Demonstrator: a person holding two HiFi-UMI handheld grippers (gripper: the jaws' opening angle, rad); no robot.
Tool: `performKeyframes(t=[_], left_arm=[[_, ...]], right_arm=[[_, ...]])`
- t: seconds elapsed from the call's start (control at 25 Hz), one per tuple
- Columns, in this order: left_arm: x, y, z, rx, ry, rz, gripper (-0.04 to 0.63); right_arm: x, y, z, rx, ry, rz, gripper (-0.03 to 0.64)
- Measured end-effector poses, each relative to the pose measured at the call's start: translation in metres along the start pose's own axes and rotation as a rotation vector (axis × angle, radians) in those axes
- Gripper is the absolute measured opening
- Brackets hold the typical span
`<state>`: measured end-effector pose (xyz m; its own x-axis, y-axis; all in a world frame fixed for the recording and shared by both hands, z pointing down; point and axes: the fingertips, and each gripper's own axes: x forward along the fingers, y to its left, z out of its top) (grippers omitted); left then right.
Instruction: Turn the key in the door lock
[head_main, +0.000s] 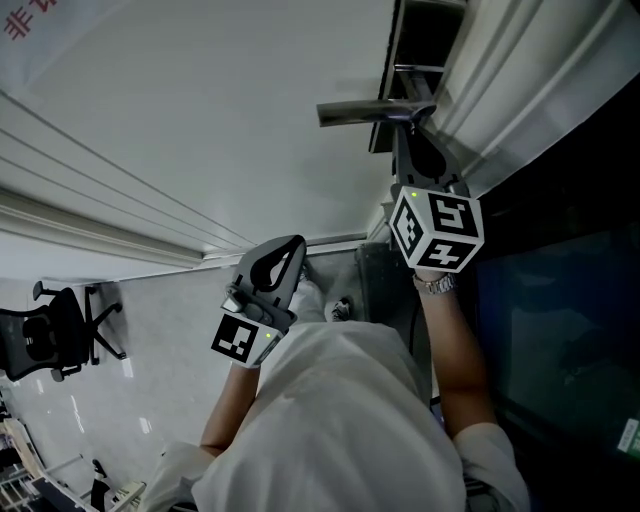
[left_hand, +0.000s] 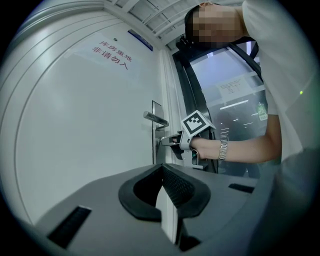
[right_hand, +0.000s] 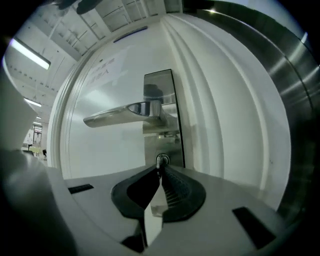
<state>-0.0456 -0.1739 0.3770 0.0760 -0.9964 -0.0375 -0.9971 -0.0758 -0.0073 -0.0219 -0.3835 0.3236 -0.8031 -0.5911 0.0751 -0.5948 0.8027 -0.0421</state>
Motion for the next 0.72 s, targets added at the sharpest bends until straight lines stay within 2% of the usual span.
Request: performKeyframes(t=[0.12,0.36,0.72], left_arm=[[-0.003,0.003,0.001,-0.001,-0.001,0.009,0.003],[-0.008,0.007,0.001,0.002,-0.001,0.026,0.003],[-0.016,0.012,0.0,-0.006,0.0,0.043,0.003]], right_arm=[[0.0,0.0,0.0,0.11,-0.013,0.016,0.015],[0.0,-0.002,-0.002,0.587,-0.056,0.108,0.015],[0.0,-0.002,-0.005,1.148,-0.097,0.191,0.015]])
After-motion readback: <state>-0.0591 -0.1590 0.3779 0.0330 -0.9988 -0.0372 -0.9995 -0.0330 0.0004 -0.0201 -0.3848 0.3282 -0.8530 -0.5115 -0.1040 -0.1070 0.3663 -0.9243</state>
